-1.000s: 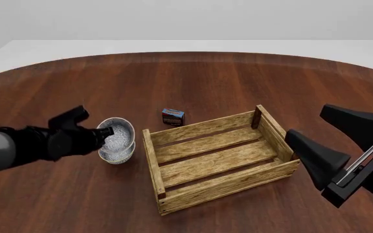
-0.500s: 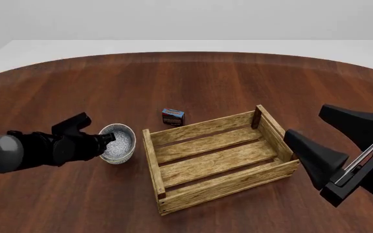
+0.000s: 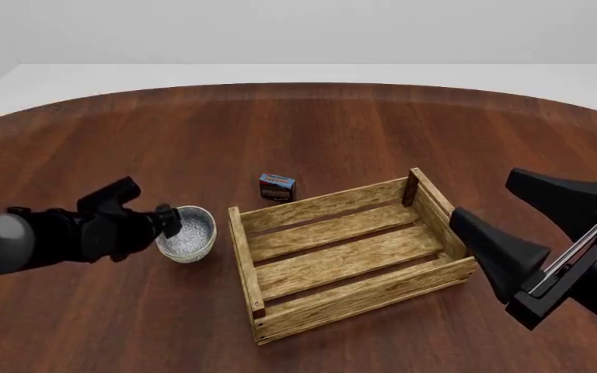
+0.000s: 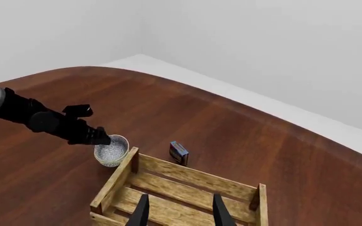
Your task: Stack the right bowl on the left bowl and place them in the tray.
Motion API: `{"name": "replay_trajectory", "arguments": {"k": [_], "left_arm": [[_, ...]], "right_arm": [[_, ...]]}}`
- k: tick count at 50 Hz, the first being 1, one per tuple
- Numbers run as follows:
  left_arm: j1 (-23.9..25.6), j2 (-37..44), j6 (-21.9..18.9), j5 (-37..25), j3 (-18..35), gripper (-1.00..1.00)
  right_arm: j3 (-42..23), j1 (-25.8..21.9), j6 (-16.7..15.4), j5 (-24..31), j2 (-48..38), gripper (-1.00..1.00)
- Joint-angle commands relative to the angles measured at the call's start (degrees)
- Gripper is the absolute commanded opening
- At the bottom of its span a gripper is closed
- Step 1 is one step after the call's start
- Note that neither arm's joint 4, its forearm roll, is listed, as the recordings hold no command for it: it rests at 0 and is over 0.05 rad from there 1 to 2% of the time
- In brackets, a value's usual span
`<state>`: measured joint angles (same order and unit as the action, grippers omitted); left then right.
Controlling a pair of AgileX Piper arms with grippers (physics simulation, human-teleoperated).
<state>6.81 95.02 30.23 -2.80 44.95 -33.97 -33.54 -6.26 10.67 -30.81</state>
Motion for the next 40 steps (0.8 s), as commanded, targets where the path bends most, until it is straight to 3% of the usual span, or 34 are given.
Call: {"name": "replay_trajectory", "arguments": {"k": [1, 14, 18, 25, 26, 29, 31, 40], "left_arm": [[-0.15, -1.87, -0.38, -1.15, 0.52, 1.0], [-2.33, -6.31, -4.99, -5.67, 2.51, 1.0], [-4.85, -6.88, -8.74, -7.87, 3.97, 1.0], [-6.0, -9.52, -11.04, -9.74, 4.55, 1.0], [-6.82, -9.94, -13.1, -10.34, 5.22, 1.0], [-5.97, -10.68, -12.18, -10.34, 4.41, 1.0], [-6.19, -10.44, -14.64, -11.17, 4.8, 1.0], [-6.71, -13.35, -16.59, -11.33, 2.95, 1.0]], "right_arm": [[0.11, 0.0, -0.08, -0.14, -0.14, 1.0], [0.21, 0.04, -0.13, -0.43, -0.45, 1.0], [0.27, 0.08, -0.21, -0.54, -0.55, 1.0], [0.43, 0.03, -0.39, -0.84, -0.97, 1.0], [0.43, 0.07, -0.44, -0.86, -1.01, 1.0], [0.43, 0.19, -0.54, -0.92, -1.07, 1.0], [0.42, 0.18, -0.51, -0.97, -1.17, 1.0], [0.42, 0.24, -0.6, -1.13, -1.47, 1.0]]}}
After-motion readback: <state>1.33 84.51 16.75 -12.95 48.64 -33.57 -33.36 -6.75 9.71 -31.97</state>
